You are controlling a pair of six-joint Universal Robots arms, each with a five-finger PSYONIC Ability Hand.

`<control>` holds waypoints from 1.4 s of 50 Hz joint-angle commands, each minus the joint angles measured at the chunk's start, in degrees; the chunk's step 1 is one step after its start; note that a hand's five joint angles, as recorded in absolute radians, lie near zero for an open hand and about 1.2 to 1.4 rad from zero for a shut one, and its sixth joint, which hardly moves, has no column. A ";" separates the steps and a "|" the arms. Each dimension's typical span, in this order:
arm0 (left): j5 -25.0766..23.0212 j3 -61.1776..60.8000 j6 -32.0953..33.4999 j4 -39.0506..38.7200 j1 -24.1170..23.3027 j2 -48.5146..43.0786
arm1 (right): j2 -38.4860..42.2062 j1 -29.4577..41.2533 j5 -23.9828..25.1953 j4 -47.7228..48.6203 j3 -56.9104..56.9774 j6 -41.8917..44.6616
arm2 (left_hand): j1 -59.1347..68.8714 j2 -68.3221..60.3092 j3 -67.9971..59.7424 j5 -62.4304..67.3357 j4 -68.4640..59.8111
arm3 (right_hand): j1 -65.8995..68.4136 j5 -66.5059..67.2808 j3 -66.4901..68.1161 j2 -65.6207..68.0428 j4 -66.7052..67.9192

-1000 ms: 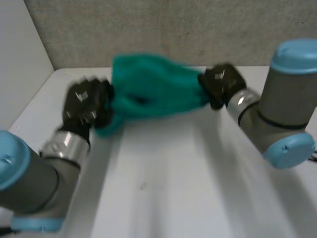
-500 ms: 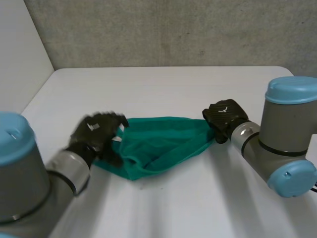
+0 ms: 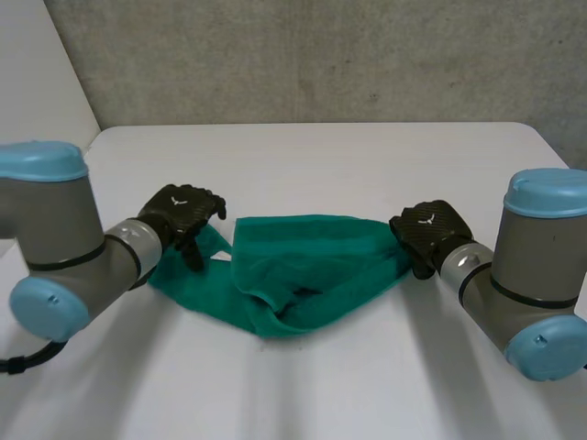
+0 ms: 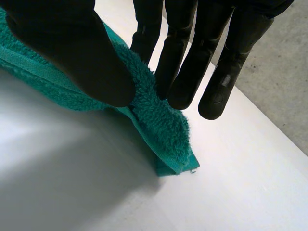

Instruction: Fold the towel.

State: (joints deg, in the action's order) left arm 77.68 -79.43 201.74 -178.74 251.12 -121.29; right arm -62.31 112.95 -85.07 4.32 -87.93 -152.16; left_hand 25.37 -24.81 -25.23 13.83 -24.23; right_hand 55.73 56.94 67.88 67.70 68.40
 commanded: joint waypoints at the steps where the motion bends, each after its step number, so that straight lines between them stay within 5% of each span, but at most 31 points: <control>1: 0.64 5.07 1.55 1.02 -0.02 -5.19 | 0.00 0.16 -0.10 0.60 -0.57 0.90 | 0.99 -1.56 -1.13 2.53 -2.13 | 24.27 13.06 12.12 12.30 11.60; 24: 0.81 5.25 1.46 3.13 -0.81 -8.53 | 0.00 -0.10 -0.36 1.22 -0.57 1.78 | 15.95 -16.51 -16.09 17.49 -17.09 | 24.27 13.06 12.12 12.30 11.60; 28: 0.90 5.34 1.46 3.13 -0.90 -8.70 | 0.00 -0.19 -0.45 1.22 -0.49 1.78 | 27.87 -28.44 -28.02 29.42 -29.02 | 24.27 13.06 12.12 12.30 11.60; 32: 0.81 5.34 1.55 3.13 -1.07 -8.79 | 0.00 -0.27 -0.54 1.22 -0.40 1.78 | 54.56 -55.12 -54.70 56.10 -55.70 | 24.27 13.06 12.12 12.30 11.60; 39: 1.16 5.69 1.46 3.04 -1.42 -6.95 | -0.53 -0.71 -0.80 0.87 0.48 1.69 | 54.63 -55.19 -54.77 56.17 -55.77 | 24.27 13.06 12.12 12.30 11.60; 45: 2.04 4.46 0.06 3.13 -0.63 5.08 | -1.58 -0.72 -0.89 -0.36 1.79 2.04 | 54.63 -55.19 -54.77 56.17 -55.77 | 24.27 13.06 12.12 12.30 11.60; 57: 3.01 -10.12 -5.39 2.96 4.29 30.31 | -11.34 -0.89 -1.07 -21.71 6.81 15.13 | 54.63 -55.19 -54.77 56.17 -55.77 | 24.27 13.06 12.12 12.30 11.60; 70: -0.86 -25.60 -5.04 1.81 5.69 29.09 | -8.98 -0.01 -3.35 -30.70 3.72 24.55 | 54.63 -55.19 -54.77 56.17 -55.77 | 24.27 13.06 12.12 12.30 11.60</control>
State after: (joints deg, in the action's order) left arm 77.95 -100.91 196.55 -175.83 256.36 -87.71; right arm -74.97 112.31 -86.98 -26.83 -84.10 -129.27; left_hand 64.59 -68.53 -68.20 55.24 -68.60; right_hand 55.73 57.00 67.88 67.70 68.40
